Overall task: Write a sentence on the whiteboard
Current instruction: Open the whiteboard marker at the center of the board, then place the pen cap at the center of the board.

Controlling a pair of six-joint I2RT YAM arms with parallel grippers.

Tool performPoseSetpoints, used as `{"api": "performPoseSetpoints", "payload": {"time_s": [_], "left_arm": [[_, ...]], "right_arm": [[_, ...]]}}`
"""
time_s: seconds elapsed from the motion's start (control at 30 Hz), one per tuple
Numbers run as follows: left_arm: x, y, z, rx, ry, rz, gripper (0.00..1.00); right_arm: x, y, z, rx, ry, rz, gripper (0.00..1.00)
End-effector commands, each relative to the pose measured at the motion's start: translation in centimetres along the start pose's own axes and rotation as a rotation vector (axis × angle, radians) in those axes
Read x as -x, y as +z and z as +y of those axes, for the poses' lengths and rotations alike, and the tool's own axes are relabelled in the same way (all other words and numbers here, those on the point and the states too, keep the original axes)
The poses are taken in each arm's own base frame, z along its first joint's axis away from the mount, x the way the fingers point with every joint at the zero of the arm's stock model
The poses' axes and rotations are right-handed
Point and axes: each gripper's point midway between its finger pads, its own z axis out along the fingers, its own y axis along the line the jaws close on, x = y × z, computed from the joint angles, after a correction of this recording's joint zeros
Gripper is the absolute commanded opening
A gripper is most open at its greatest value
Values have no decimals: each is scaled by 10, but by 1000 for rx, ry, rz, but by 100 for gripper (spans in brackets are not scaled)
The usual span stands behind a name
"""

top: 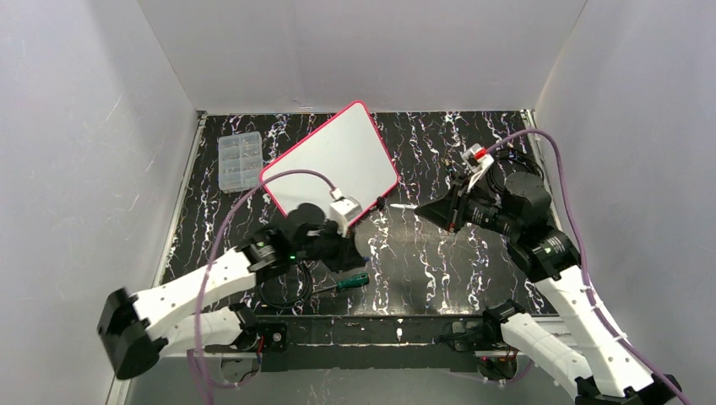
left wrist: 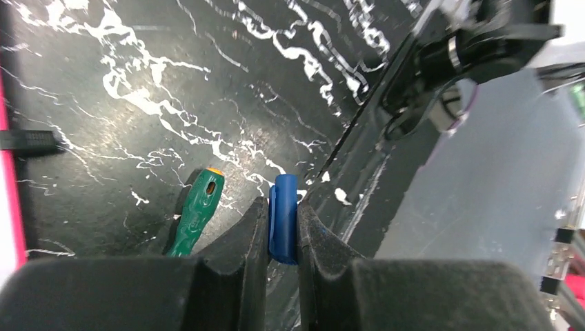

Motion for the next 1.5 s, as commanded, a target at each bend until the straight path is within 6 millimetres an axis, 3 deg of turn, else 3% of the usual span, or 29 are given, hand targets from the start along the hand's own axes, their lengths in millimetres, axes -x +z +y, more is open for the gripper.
{"api": "performPoseSetpoints", "payload": {"time_s": [0.0,0.2,0.33,0.5,0.7,0.8,0.93,1.0,1.27,1.37,1.47], "left_arm": [[20,35,5,90,63,-38,0],[-7,83,24,205,117,87,0],[-32,95,44,279,129,176,0],[-50,111,41,229,121,240,1],[-59,119,42,222,106,260,16],[-56,116,42,232,102,242,39],[-42,104,39,252,116,220,66],[-29,92,38,283,131,218,71],[35,13,7,192,136,142,76],[56,-20,8,193,130,127,77],[80,-54,24,226,91,71,77]], "right_arm": [[1,-11,-49,-277,-17,-80,1],[-4,-22,-73,-412,-10,-108,1],[-9,-26,-79,-444,-13,-119,1],[-16,-25,-85,-456,-13,-113,1],[-20,-24,-90,-473,-7,-98,1],[-21,-27,-91,-484,-15,-101,1],[-20,-29,-91,-488,-24,-105,1],[-18,-29,-87,-474,-30,-108,1],[-4,-24,-71,-388,-73,-143,1],[-1,-18,-64,-337,-81,-149,1],[-1,-11,-59,-292,-80,-138,1]]}}
